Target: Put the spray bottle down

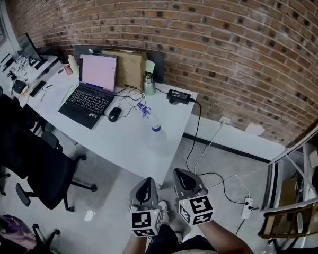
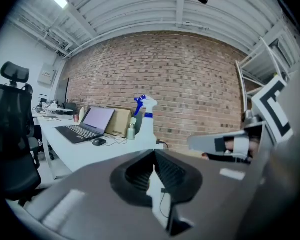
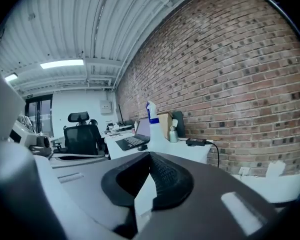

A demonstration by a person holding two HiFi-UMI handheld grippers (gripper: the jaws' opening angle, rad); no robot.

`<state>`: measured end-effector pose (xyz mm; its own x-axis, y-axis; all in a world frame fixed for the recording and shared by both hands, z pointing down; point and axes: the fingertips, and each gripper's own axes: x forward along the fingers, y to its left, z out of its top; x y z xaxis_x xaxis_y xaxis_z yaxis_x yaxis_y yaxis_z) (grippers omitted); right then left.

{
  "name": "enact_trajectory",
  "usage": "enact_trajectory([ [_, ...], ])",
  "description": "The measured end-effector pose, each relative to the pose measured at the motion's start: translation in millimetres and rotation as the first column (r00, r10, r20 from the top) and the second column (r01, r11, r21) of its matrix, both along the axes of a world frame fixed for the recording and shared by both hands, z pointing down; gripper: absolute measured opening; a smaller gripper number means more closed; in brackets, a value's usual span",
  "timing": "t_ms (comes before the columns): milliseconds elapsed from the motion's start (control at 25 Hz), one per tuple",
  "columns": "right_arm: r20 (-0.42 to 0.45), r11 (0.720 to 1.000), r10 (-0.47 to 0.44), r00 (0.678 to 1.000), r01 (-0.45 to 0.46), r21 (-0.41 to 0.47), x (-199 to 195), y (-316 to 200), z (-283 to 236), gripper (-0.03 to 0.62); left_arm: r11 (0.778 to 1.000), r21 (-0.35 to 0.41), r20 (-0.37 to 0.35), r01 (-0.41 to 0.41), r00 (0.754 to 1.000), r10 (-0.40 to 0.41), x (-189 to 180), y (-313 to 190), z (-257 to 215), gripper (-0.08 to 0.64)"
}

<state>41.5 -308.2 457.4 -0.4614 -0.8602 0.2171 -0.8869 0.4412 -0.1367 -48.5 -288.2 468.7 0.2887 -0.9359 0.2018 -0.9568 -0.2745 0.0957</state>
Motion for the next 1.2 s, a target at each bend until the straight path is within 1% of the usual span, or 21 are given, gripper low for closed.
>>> enact_trajectory([
  [200,0.018,1.000,-0.021,1.000,0.021,0.008,0,44,-12,0.000,1.000,0.007,0.004,0.004,1.000,-0.005,8,35,-13,0.008],
  [480,-0.015,0.998,-0.047,0.999,0.048,0.037,-3,83,-21,-0.002,1.000,0.020,0.014,0.008,1.000,-0.008,12,66,-27,0.008],
  [680,-0.019,0.997,-0.064,0.998,0.065,0.052,-7,98,-26,-0.002,0.999,0.036,0.020,0.002,1.000,-0.002,13,79,-36,0.008],
  [960,-0.031,0.994,-0.087,0.996,0.089,0.059,-11,105,-33,-0.002,0.998,0.062,0.029,0.004,1.000,-0.005,17,83,-50,0.008],
  [1200,-0.039,0.993,-0.097,0.995,0.099,0.060,-10,107,-36,-0.002,0.998,0.062,0.043,0.006,0.999,-0.008,18,84,-52,0.008],
])
